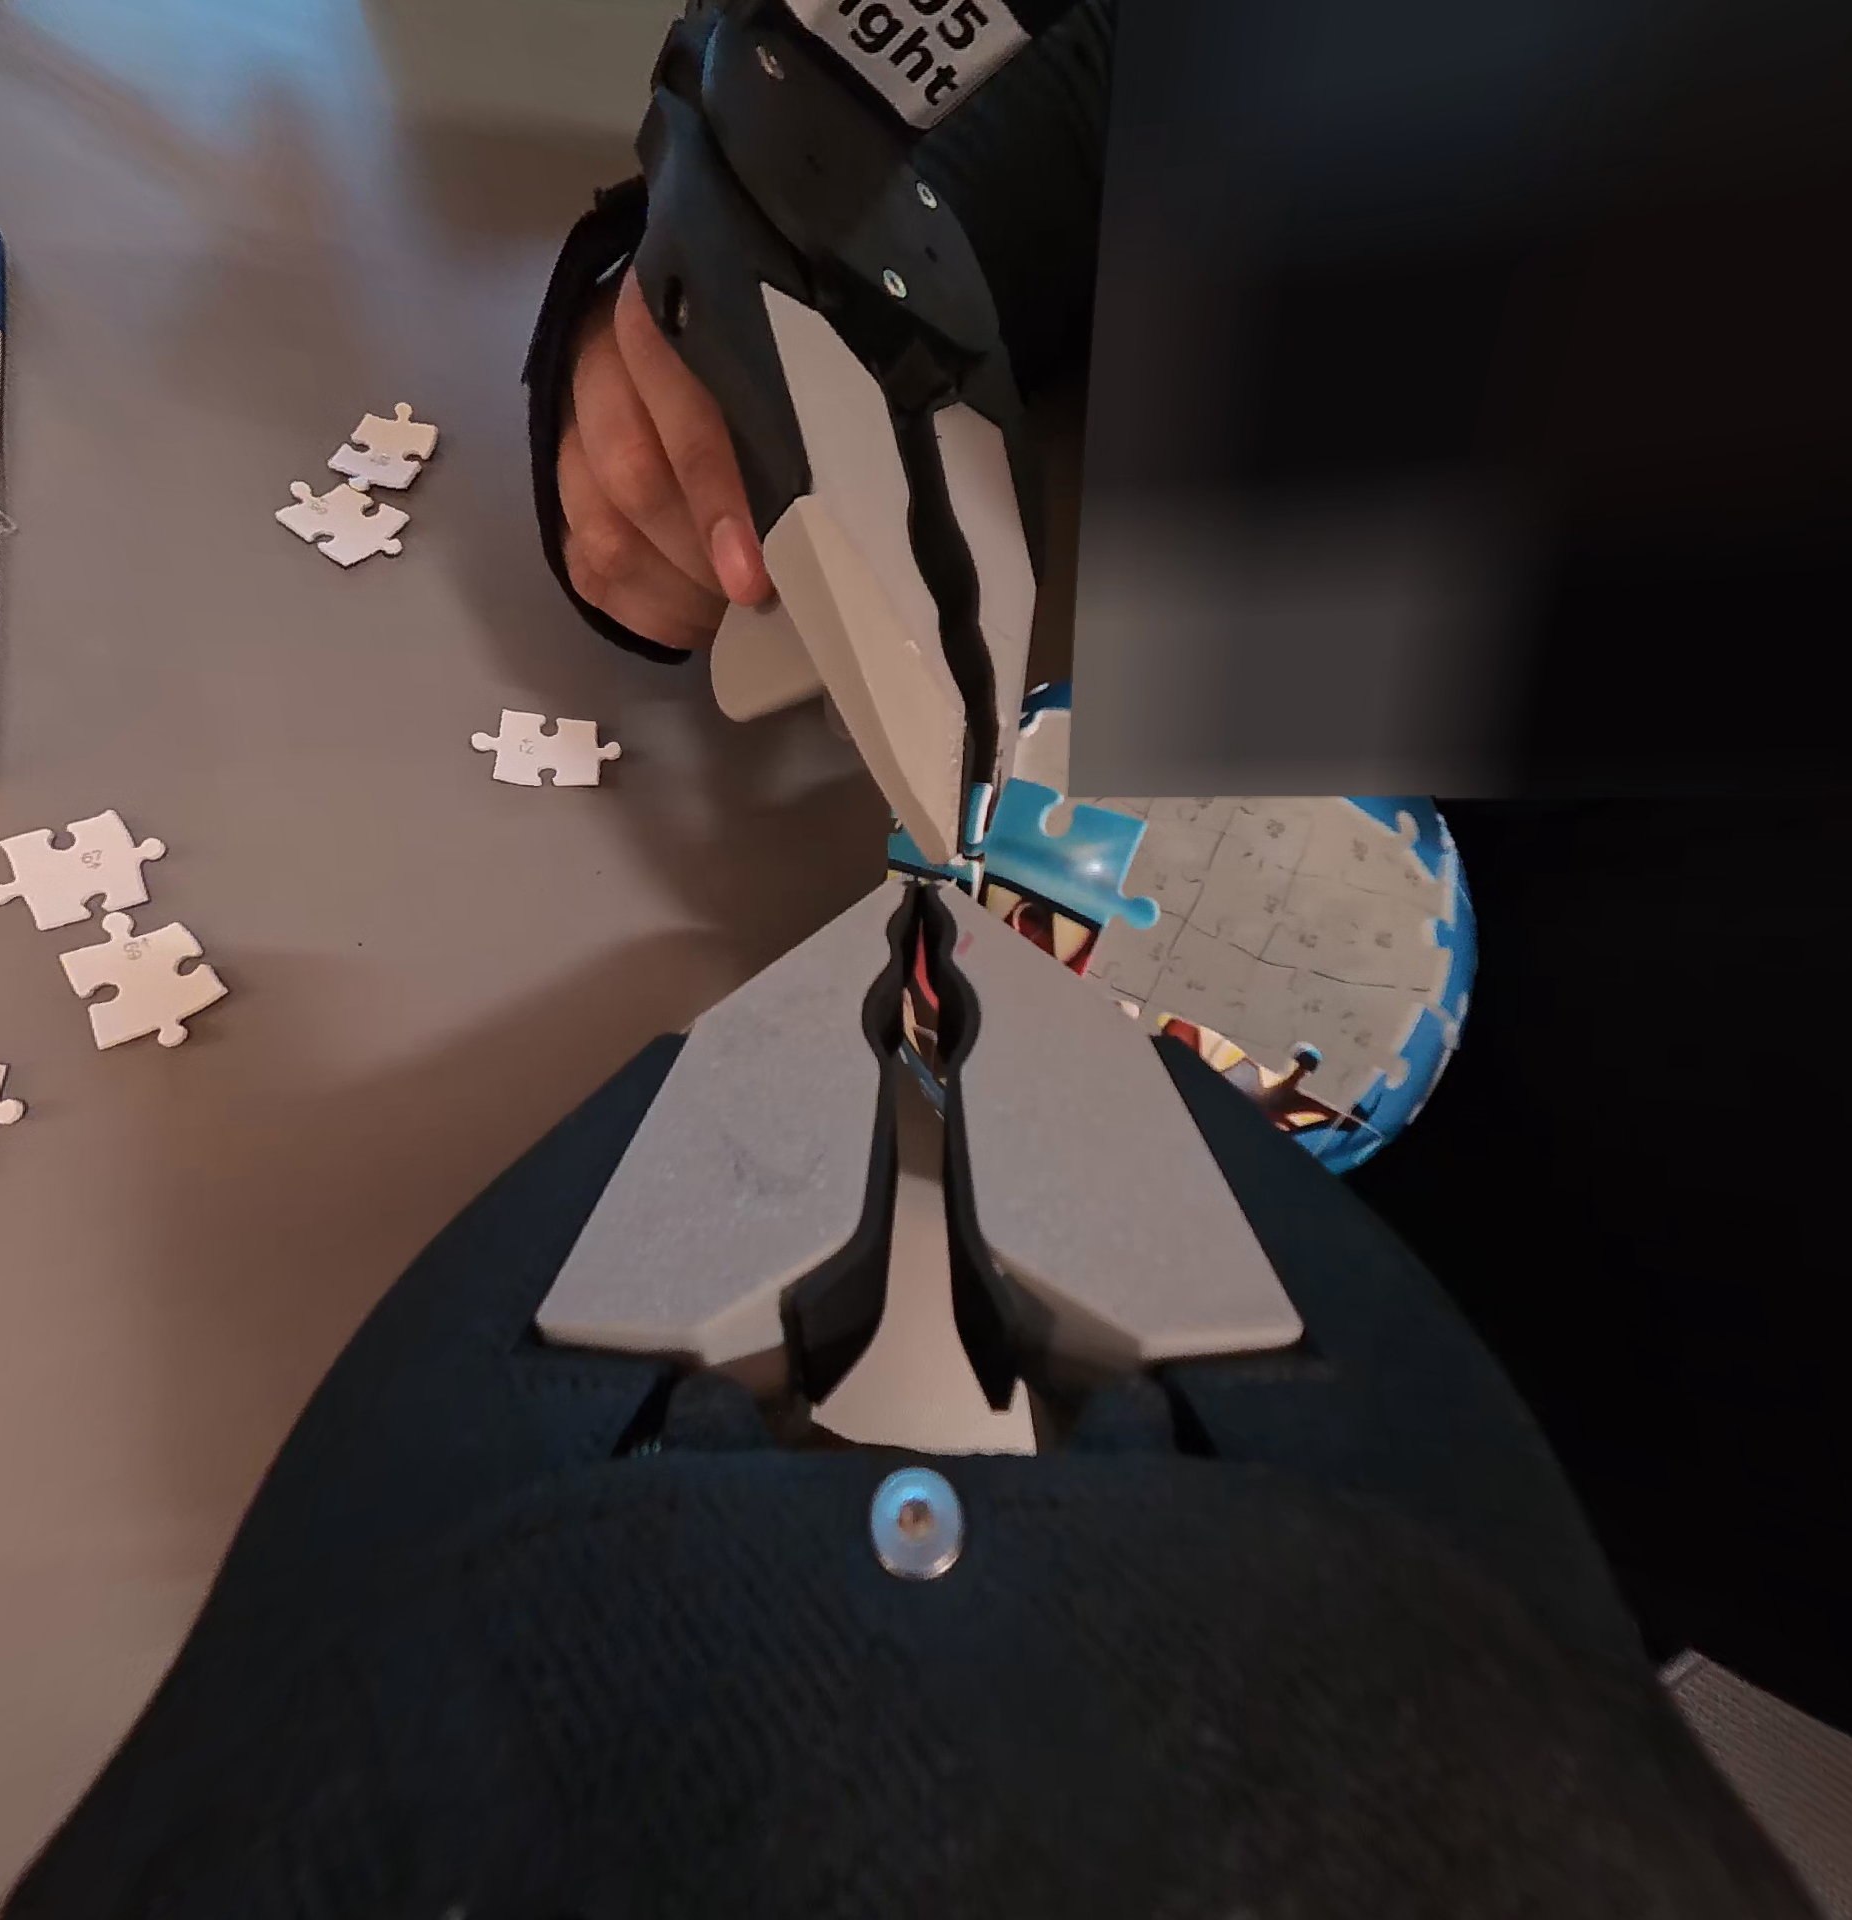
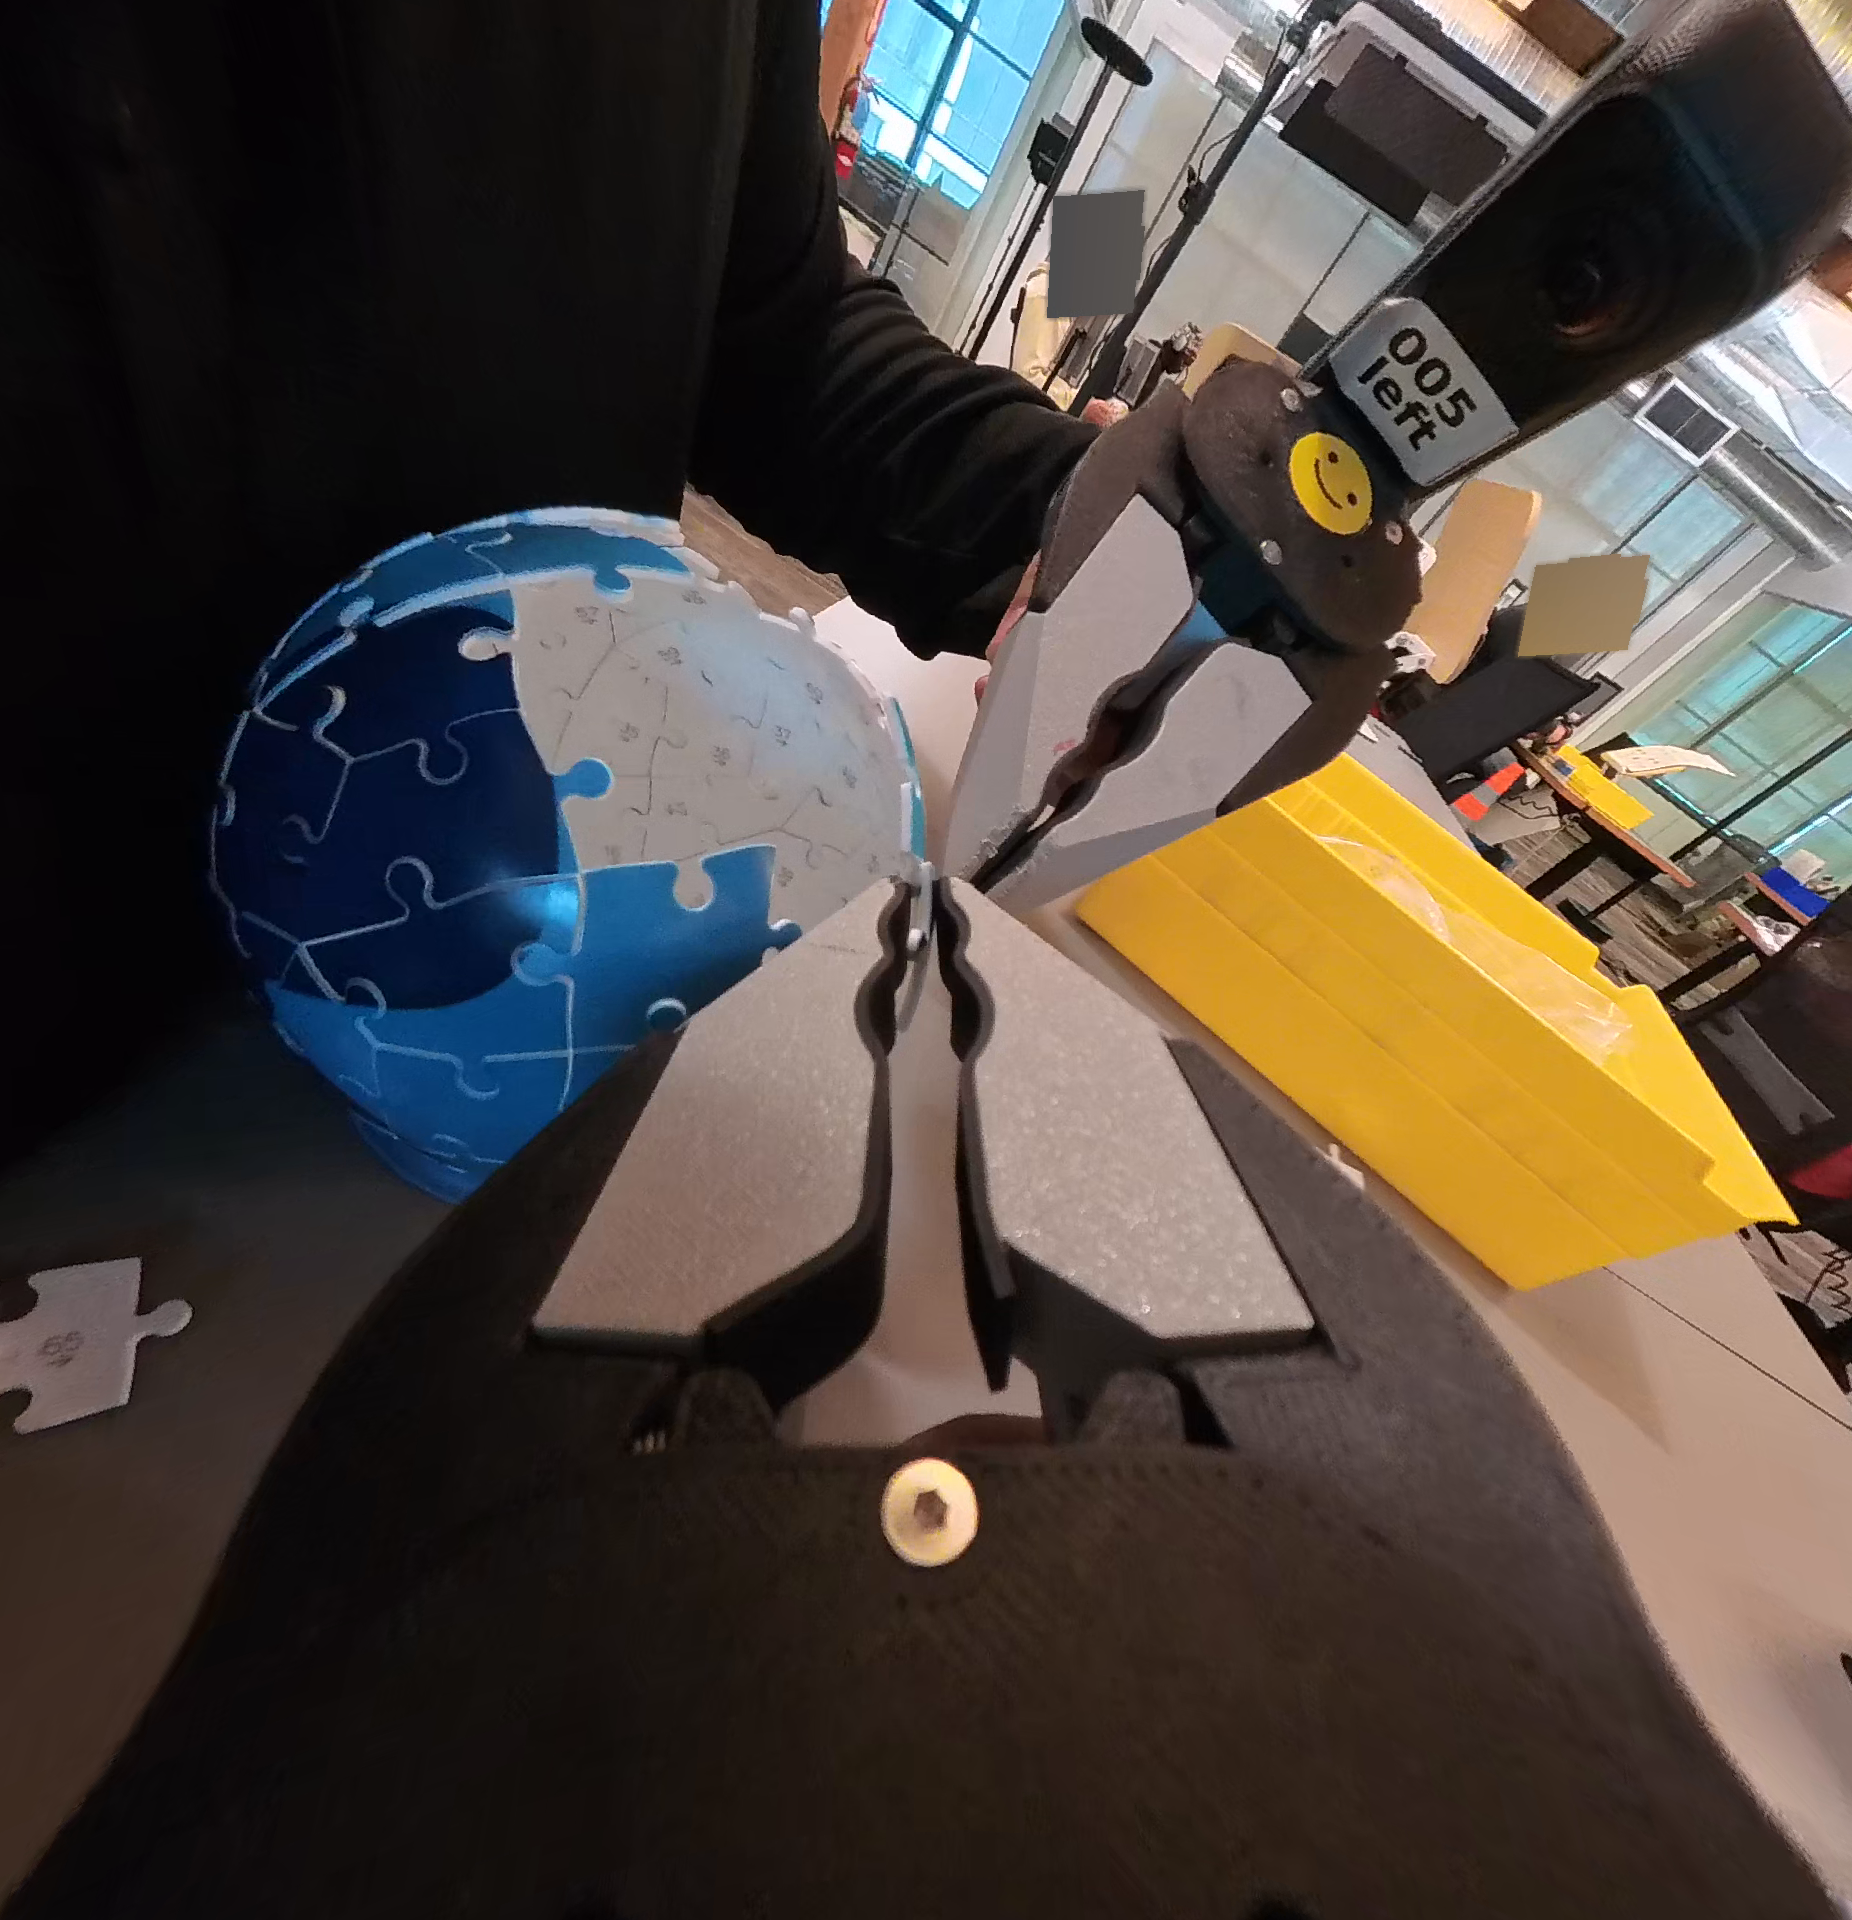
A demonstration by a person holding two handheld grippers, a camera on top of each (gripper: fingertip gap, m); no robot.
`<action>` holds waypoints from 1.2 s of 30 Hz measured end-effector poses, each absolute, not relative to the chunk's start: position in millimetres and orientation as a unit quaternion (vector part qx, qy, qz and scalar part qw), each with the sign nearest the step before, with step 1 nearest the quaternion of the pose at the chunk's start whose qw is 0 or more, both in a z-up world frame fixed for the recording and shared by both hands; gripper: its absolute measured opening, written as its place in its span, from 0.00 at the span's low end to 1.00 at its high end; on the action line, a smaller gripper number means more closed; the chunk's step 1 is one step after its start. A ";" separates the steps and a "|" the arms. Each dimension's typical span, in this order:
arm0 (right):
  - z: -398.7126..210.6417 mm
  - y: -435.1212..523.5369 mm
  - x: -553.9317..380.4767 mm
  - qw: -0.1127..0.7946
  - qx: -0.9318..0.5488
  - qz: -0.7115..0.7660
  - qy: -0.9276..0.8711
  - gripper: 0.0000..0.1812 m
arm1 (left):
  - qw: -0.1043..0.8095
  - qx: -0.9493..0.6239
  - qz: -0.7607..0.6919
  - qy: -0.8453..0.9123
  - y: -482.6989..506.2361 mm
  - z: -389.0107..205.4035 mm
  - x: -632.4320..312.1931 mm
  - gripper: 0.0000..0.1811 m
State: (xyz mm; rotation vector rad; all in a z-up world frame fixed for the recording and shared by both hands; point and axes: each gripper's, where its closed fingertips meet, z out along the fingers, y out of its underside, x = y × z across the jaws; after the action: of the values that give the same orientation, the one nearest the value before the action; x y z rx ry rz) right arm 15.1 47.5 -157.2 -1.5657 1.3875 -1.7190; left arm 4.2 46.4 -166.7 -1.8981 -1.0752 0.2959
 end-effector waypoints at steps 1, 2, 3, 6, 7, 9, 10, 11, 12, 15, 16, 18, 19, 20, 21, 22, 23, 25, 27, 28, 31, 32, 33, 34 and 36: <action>-157.2 47.5 14.9 0.214 -0.565 -0.620 0.500 0.01 | 0.453 -0.769 0.120 -0.435 46.4 -166.7 4.3 0.00; -157.2 47.6 14.8 0.212 -0.566 -0.622 0.499 0.01 | 0.453 -0.769 0.121 -0.435 46.3 -166.7 4.2 0.00; -157.2 47.5 14.7 0.209 -0.567 -0.623 0.497 0.01 | 0.452 -0.770 0.122 -0.435 46.3 -166.7 4.0 0.00; -157.2 47.5 14.4 0.204 -0.568 -0.625 0.495 0.01 | 0.449 -0.772 0.126 -0.432 46.4 -166.6 3.7 0.00; -157.3 47.4 14.4 0.202 -0.568 -0.626 0.495 0.01 | 0.448 -0.772 0.127 -0.432 46.4 -166.6 3.6 0.00; -157.2 46.6 14.3 0.195 -0.567 -0.629 0.494 0.01 | 0.447 -0.773 0.128 -0.431 46.2 -166.6 3.4 0.00; -157.2 46.3 14.3 0.193 -0.566 -0.630 0.495 0.01 | 0.447 -0.773 0.127 -0.431 46.1 -166.5 3.4 0.00; -157.2 46.0 14.3 0.195 -0.563 -0.631 0.497 0.01 | 0.447 -0.773 0.128 -0.432 45.8 -166.5 3.4 0.00; -157.2 45.8 14.4 0.198 -0.560 -0.631 0.499 0.01 | 0.447 -0.773 0.128 -0.432 45.6 -166.5 3.5 0.00; -157.3 45.8 14.6 0.210 -0.553 -0.630 0.503 0.00 | 0.448 -0.772 0.127 -0.433 45.4 -166.5 3.5 0.00; -157.3 45.7 14.7 0.207 -0.553 -0.631 0.503 0.00 | 0.447 -0.772 0.126 -0.433 45.6 -166.7 3.5 0.00; -157.3 45.6 15.0 0.203 -0.553 -0.632 0.503 0.00 | 0.446 -0.773 0.127 -0.433 45.7 -166.9 3.6 0.00; -157.4 45.5 14.9 0.202 -0.552 -0.633 0.503 0.00 | 0.446 -0.773 0.127 -0.433 45.7 -166.7 3.7 0.00; -157.4 45.5 15.1 0.201 -0.552 -0.634 0.503 0.00 | 0.445 -0.774 0.127 -0.433 45.5 -166.7 3.7 0.00; -157.4 45.5 15.1 0.199 -0.552 -0.634 0.503 0.00 | 0.445 -0.774 0.126 -0.433 45.6 -166.8 3.7 0.00; -157.4 45.5 15.2 0.196 -0.553 -0.636 0.501 0.00 | 0.445 -0.774 0.126 -0.433 45.7 -166.8 3.8 0.00; -157.3 45.5 15.5 0.194 -0.554 -0.638 0.499 0.00 | 0.445 -0.774 0.126 -0.433 45.5 -166.9 3.7 0.00; -156.9 45.5 15.5 0.192 -0.553 -0.642 0.495 0.00 | 0.444 -0.774 0.126 -0.433 45.5 -166.8 3.9 0.00; -156.5 46.2 15.3 0.193 -0.555 -0.642 0.492 0.00 | 0.444 -0.774 0.128 -0.433 45.3 -166.7 3.5 0.00; -156.3 46.4 14.9 0.196 -0.556 -0.640 0.493 0.01 | 0.444 -0.774 0.128 -0.433 45.5 -166.7 3.5 0.00; -155.8 45.9 14.5 0.202 -0.553 -0.639 0.495 0.01 | 0.443 -0.775 0.126 -0.433 44.9 -168.3 4.3 0.00; -155.8 45.5 14.6 0.202 -0.553 -0.640 0.495 0.01 | 0.442 -0.775 0.125 -0.435 44.0 -169.2 4.8 0.00; -155.7 45.3 14.6 0.203 -0.552 -0.639 0.495 0.01 | 0.442 -0.774 0.123 -0.436 43.2 -169.7 5.3 0.00; -155.4 45.3 14.5 0.206 -0.552 -0.638 0.496 0.01 | 0.441 -0.774 0.122 -0.438 41.9 -170.0 5.9 0.00; -154.5 44.9 14.0 0.209 -0.552 -0.636 0.497 0.01 | 0.440 -0.772 0.128 -0.441 38.6 -168.5 6.8 0.00</action>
State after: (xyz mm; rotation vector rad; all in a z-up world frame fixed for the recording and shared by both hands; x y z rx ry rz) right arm 14.0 44.9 -154.5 -1.5351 1.3833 -1.7681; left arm 6.8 38.6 -168.5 -1.9171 -1.0947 0.3177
